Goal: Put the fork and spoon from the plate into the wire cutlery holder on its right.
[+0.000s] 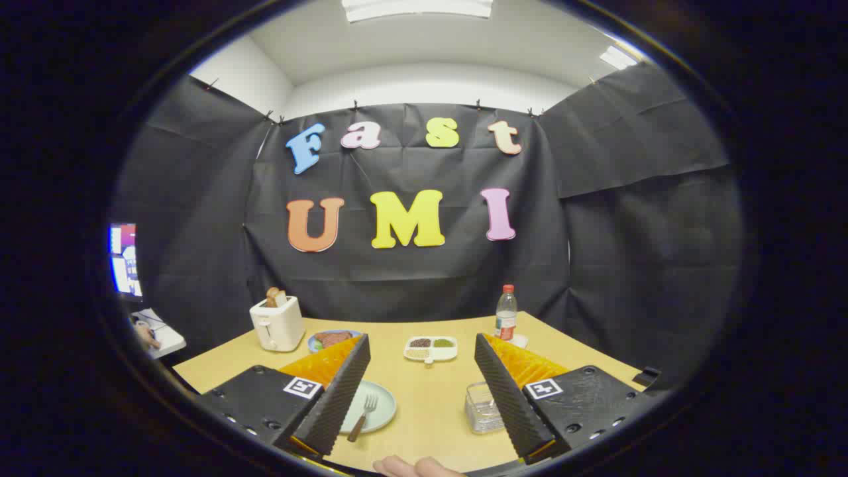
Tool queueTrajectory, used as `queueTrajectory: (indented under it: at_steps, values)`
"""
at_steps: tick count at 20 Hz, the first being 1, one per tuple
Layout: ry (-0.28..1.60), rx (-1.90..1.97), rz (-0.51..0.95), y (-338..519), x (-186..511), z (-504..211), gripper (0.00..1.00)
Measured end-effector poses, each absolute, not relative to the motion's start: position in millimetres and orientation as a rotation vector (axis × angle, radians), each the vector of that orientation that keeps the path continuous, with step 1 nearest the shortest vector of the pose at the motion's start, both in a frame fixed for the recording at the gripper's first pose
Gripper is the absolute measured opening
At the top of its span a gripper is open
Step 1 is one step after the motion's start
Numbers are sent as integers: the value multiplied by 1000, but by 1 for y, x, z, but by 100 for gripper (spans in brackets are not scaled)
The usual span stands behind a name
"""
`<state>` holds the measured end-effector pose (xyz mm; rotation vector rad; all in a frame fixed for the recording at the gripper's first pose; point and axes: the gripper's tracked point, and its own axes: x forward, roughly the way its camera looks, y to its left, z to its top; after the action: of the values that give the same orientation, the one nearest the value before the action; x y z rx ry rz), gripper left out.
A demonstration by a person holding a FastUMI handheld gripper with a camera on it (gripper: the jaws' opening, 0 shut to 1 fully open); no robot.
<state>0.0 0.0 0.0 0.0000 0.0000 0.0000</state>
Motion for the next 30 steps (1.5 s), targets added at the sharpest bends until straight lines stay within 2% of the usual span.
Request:
queueTrajectory:
  at_steps: [8,18,24,30]
  values:
    - [-2,-50,9,47,0,-1,95]
    - [35,-73,10,64,12,-11,95]
    - [161,-93,40,75,35,-42,95]
    - [400,-89,27,76,72,-103,96]
